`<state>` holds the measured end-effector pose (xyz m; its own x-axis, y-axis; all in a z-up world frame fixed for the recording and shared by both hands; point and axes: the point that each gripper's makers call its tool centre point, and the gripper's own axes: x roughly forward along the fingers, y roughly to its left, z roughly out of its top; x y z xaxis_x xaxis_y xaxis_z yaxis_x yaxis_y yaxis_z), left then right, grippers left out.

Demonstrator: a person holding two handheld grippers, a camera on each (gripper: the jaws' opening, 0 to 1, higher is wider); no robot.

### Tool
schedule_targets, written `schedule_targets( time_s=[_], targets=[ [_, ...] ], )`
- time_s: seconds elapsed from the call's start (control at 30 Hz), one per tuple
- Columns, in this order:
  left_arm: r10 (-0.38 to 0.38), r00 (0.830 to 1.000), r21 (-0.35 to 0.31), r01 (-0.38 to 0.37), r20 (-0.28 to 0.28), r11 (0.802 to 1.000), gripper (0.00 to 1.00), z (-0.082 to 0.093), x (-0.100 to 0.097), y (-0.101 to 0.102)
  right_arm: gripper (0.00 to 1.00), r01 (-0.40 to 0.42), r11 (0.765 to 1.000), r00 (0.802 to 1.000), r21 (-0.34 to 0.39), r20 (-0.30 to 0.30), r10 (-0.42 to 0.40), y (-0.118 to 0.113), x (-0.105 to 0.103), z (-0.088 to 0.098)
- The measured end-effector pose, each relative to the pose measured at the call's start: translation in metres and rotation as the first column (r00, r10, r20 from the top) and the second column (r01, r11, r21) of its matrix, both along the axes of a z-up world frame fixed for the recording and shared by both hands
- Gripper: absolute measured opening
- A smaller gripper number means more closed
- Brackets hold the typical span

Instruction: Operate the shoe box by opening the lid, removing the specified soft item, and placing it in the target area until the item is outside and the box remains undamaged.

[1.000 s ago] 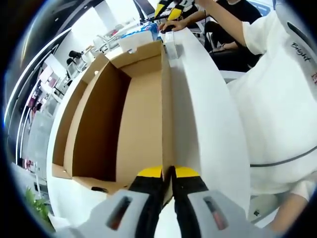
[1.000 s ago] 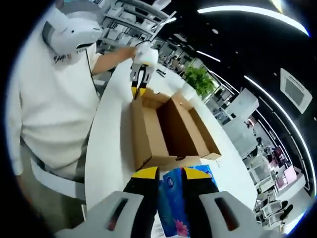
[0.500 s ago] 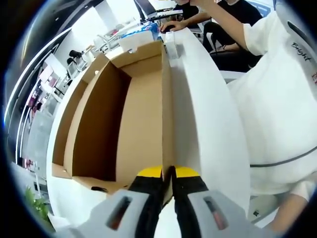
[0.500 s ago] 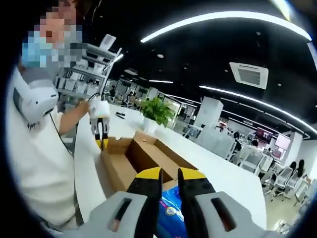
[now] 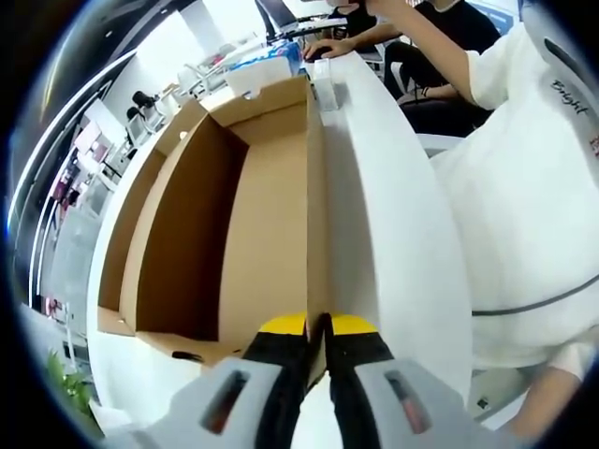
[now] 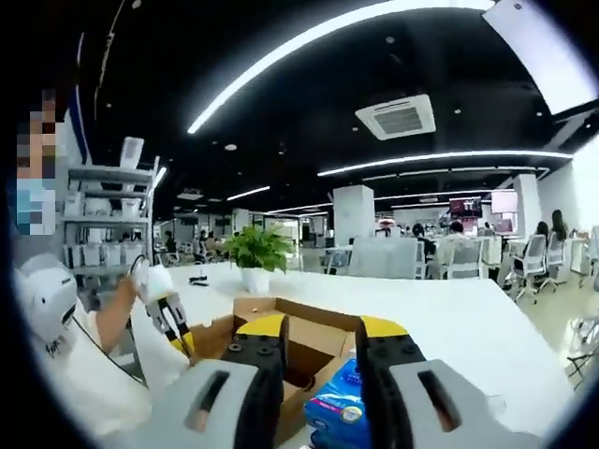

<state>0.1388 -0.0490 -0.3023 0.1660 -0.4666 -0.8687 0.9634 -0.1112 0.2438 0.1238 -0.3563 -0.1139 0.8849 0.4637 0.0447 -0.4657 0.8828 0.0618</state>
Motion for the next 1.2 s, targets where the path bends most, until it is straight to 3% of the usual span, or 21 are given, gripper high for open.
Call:
schedule_targets(
  time_s=[0.17, 0.33, 0.47, 0.53, 0.63, 0.7, 0.83, 0.87, 0.93, 1.0, 1.07, 1.2],
  targets=[
    [0.007, 1.0, -0.001, -0.007, -0.006, 1.0, 0.05, 0.0, 0.0, 0.0, 0.47, 0.003, 0.999, 1.0, 0.044, -0.001, -0.003, 0.007, 0.0, -0.003],
    [0.024, 0.999, 0.006, -0.023, -0.027, 1.0, 0.05, 0.0, 0.0, 0.0, 0.58, 0.01, 1.0, 1.0, -0.005, 0.004, -0.01, 0.023, 0.004, -0.003],
    [0.013, 1.0, 0.008, -0.013, -0.025, 1.0, 0.04, 0.0, 0.0, 0.0, 0.5, 0.063, 0.997, 0.997, -0.046, 0.038, -0.061, 0.027, 0.005, -0.001],
    [0.007, 1.0, 0.01, -0.007, -0.023, 1.0, 0.04, 0.0, -0.001, 0.0, 0.47, 0.105, 0.994, 0.992, -0.03, 0.069, -0.103, 0.022, 0.008, 0.006],
    [0.007, 1.0, 0.009, -0.007, -0.02, 1.0, 0.04, 0.0, -0.001, 0.0, 0.49, 0.129, 0.992, 0.988, 0.014, 0.084, -0.129, 0.019, 0.013, 0.015],
    [0.007, 1.0, 0.007, -0.007, -0.018, 1.0, 0.04, 0.0, -0.001, 0.0, 0.5, 0.08, 0.995, 0.992, 0.056, 0.09, -0.085, 0.026, 0.015, 0.024],
    [0.005, 1.0, 0.018, -0.005, -0.027, 1.0, 0.04, 0.0, -0.001, 0.0, 0.55, 0.038, 0.999, 0.997, 0.032, 0.068, -0.04, 0.036, 0.026, 0.048],
    [0.01, 0.999, 0.019, -0.009, -0.03, 1.0, 0.04, 0.0, -0.001, 0.0, 0.53, 0.034, 0.999, 0.999, 0.032, 0.029, -0.035, 0.036, 0.026, 0.05],
    [0.013, 0.999, 0.021, -0.012, -0.033, 1.0, 0.04, 0.0, -0.001, 0.0, 0.47, 0.033, 0.999, 0.998, 0.02, 0.046, -0.034, 0.038, 0.026, 0.063],
    [0.012, 0.999, 0.016, -0.011, -0.034, 1.0, 0.04, 0.0, -0.001, 0.0, 0.49, 0.035, 0.999, 0.997, -0.029, 0.075, -0.033, 0.042, 0.026, 0.073],
    [0.012, 0.999, 0.018, -0.011, -0.032, 1.0, 0.04, 0.0, -0.001, 0.0, 0.51, -0.006, 0.994, 0.997, -0.113, 0.074, 0.015, 0.054, 0.027, 0.069],
    [0.011, 0.999, 0.016, -0.011, -0.031, 1.0, 0.04, 0.0, -0.001, 0.001, 0.38, -0.034, 0.982, 0.999, -0.183, -0.007, 0.033, 0.066, 0.036, 0.053]
  ],
)
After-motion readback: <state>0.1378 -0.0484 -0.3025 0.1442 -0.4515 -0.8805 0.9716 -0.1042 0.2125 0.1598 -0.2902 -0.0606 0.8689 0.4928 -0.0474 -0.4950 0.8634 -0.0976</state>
